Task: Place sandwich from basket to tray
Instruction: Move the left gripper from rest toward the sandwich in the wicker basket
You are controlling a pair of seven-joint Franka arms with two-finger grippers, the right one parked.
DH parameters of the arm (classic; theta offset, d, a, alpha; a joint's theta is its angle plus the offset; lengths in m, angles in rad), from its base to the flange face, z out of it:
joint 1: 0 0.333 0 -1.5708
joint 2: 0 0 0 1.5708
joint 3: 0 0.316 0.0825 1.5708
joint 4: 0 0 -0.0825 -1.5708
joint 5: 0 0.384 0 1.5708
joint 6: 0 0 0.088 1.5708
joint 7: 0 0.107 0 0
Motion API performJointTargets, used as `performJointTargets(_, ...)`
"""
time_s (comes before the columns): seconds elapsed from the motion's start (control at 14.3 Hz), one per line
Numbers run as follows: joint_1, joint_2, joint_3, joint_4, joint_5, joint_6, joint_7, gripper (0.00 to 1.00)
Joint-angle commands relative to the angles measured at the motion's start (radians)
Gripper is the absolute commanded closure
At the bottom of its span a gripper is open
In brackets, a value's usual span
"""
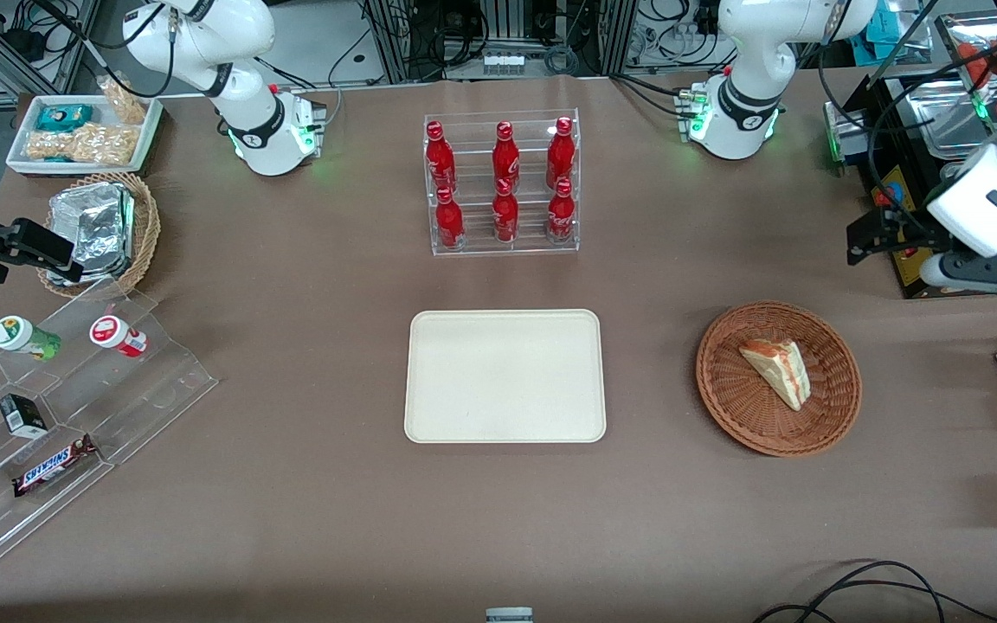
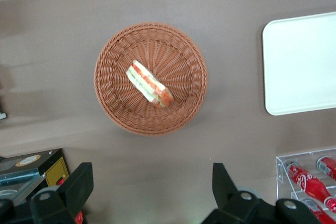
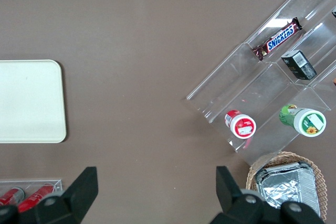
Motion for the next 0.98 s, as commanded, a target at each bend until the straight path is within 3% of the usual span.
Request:
performJointTargets(0.0, 0.002, 0.026, -0.004, 0.043, 0.012, -0.020, -0.021, 0.00)
performJointTargets(0.56, 0.001, 0.035, -0.004, -0.027, 0.015, -0.026, -0.016, 0.00)
performJointTargets(0.77, 0.002, 0.054, -0.004, -0.102, 0.015, -0.012, -0.022, 0.00)
performJointTargets(0.91, 0.002, 0.058, -0.003, -0.210, 0.015, 0.094, -0.040, 0.00)
